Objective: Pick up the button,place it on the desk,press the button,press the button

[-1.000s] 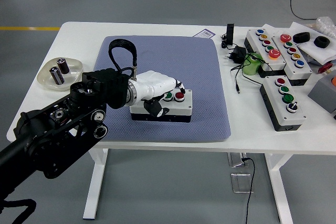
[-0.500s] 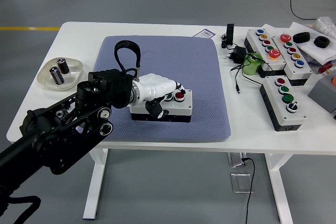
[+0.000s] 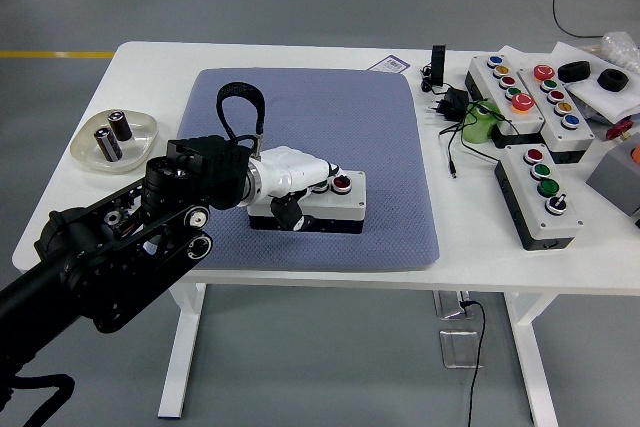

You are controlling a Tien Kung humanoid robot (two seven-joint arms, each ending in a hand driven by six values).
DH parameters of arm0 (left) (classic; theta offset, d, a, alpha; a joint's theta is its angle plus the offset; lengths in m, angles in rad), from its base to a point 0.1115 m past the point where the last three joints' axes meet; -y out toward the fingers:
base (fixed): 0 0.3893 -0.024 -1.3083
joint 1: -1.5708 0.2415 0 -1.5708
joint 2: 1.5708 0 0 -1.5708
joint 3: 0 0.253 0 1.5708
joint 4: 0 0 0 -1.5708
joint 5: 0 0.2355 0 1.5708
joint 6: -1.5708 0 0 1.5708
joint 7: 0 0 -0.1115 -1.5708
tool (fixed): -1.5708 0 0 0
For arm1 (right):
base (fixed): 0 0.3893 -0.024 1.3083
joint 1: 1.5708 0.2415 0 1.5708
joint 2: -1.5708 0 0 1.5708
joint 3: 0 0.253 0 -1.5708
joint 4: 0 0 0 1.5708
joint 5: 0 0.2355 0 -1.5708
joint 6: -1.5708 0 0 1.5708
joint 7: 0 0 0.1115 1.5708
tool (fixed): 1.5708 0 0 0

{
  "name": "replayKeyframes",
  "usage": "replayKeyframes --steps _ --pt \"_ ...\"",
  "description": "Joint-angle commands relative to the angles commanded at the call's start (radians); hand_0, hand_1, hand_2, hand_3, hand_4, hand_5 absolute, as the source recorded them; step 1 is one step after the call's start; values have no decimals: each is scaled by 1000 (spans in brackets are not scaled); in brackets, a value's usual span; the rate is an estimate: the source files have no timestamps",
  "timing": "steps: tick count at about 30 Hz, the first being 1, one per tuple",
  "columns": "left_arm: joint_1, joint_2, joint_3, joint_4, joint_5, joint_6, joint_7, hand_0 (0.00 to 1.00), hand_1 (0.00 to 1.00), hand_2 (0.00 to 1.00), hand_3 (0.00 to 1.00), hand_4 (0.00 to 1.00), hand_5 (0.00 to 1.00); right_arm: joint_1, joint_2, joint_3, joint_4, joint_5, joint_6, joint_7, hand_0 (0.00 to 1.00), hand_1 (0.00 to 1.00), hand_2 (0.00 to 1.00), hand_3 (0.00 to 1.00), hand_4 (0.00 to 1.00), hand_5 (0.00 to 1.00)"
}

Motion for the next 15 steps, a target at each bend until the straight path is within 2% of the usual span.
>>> replayKeyframes --steps 1,15 --pt "1 1 0 0 1 0 1 67 51 76 844 619 2 0 0 0 0 1 0 0 651 565 599 639 257 254" --pt "-3 -1 13 11 0 0 0 68 53 77 809 614 2 0 0 1 0 1 0 0 651 565 599 640 257 256"
